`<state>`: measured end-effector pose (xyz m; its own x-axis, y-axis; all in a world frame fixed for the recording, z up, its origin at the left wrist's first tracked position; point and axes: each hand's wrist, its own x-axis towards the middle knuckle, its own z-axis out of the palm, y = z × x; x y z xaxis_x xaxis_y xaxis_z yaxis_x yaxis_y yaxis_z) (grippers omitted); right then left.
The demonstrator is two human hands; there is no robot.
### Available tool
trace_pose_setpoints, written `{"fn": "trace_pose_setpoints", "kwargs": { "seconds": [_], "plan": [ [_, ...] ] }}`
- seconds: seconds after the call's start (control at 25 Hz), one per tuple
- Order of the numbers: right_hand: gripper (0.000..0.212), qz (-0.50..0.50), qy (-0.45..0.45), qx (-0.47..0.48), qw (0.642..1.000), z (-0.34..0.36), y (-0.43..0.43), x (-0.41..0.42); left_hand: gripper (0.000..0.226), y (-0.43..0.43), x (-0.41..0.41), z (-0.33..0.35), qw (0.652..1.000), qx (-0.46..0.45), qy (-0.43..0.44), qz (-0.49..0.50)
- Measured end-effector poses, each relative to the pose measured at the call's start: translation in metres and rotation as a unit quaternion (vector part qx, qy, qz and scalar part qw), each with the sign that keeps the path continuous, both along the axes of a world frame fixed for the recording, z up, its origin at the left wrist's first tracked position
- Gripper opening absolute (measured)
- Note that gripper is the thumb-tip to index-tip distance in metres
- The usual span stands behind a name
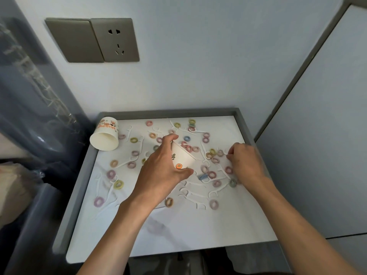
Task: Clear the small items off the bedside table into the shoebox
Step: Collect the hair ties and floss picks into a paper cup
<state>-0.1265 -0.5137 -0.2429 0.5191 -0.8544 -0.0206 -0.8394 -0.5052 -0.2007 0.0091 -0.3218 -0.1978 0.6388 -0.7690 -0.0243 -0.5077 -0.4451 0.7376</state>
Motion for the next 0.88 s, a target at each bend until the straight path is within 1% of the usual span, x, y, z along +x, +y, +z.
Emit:
{"fn": "trace_pose_setpoints", "kwargs": {
  "seconds": [0.08, 0.16, 0.28, 0.32, 0.4, 0.52, 0.72, 0.8, 0.88],
  "plan": [
    [0.017, -0.005, 0.039, -0.022, 0.999, 0.006, 0.003, 0.0, 0.083, 0.001, 0.0, -0.001, 1.0, -0.002, 0.001, 0.001],
    [0.014, -0.019, 0.029, -0.029, 0.999, 0.015, 0.008, -0.004, 0.082, 0.001, 0.002, -0.001, 1.0, -0.01, 0.003, 0.007],
    [0.009, -0.005, -0.03, 0.022, 0.999, 0.023, 0.022, -0.016, 0.081, 0.002, 0.005, -0.002, 1.0, -0.023, 0.005, 0.011],
    [0.01, 0.004, -0.032, 0.05, 0.998, 0.025, 0.029, -0.019, 0.081, 0.003, 0.005, -0.002, 1.0, -0.024, 0.007, 0.009],
    [0.012, 0.014, -0.002, 0.081, 0.997, 0.024, 0.039, -0.02, 0.082, 0.003, 0.003, -0.002, 1.0, -0.022, 0.008, 0.003],
    [0.016, 0.013, 0.051, 0.046, 0.998, 0.021, 0.046, -0.014, 0.082, 0.005, 0.002, -0.004, 1.0, -0.022, 0.004, -0.002],
    [0.022, 0.03, 0.104, -0.017, 0.994, 0.022, 0.053, -0.003, 0.081, 0.008, 0.005, -0.004, 1.0, -0.022, 0.001, 0.004],
    [0.022, 0.039, 0.109, -0.017, 0.993, 0.023, 0.053, 0.001, 0.081, 0.009, 0.005, -0.005, 1.0, -0.022, -0.001, 0.002],
    [0.018, 0.048, 0.092, 0.007, 0.995, 0.022, 0.049, 0.001, 0.081, 0.01, 0.006, -0.005, 1.0, -0.021, -0.003, 0.002]
  ]
}}
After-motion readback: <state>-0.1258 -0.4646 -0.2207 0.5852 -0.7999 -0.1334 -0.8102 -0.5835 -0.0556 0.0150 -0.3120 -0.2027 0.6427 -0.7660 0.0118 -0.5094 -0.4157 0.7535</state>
